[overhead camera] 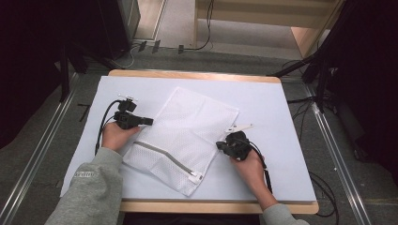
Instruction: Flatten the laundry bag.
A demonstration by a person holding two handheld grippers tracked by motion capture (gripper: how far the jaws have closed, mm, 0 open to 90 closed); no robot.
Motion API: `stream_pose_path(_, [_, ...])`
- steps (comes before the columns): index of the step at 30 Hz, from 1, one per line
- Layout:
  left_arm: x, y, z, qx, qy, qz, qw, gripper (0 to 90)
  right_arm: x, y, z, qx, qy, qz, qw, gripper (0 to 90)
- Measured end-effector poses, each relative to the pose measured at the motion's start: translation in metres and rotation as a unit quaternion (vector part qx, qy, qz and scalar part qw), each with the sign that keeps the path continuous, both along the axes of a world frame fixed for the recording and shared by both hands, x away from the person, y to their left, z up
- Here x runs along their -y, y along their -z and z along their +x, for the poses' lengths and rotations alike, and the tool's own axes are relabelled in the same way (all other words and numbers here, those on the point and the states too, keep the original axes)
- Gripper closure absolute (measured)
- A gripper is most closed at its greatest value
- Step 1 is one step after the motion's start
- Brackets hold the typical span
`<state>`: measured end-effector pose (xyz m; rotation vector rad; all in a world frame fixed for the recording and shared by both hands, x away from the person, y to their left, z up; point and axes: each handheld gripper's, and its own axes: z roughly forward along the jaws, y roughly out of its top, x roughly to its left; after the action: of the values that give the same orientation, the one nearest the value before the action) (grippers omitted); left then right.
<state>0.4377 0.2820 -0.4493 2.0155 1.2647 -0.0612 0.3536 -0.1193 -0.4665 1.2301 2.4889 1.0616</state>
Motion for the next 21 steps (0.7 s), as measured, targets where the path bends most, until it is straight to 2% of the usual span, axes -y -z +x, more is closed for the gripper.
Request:
stream_pose_path(3, [0.001,-0.001,-0.001,0.002,0.002,-0.005,1.0000,90.0,0.008,-0.003,0.004,0.000,0.009,0.011,0.9999,90.0])
stream_pose_path(9, [0.006,-0.002,-0.009,0.004,0.010,-0.013,0.9999,90.0,0.023,-0.005,0.015,-0.007,0.027,0.017,0.9995,90.0])
stream_pose_path(21, [0.017,-0.003,-0.034,-0.003,0.023,-0.025,0.9994,90.0,0.038,-0.003,0.050,-0.012,0.042,0.004,0.9991,90.0])
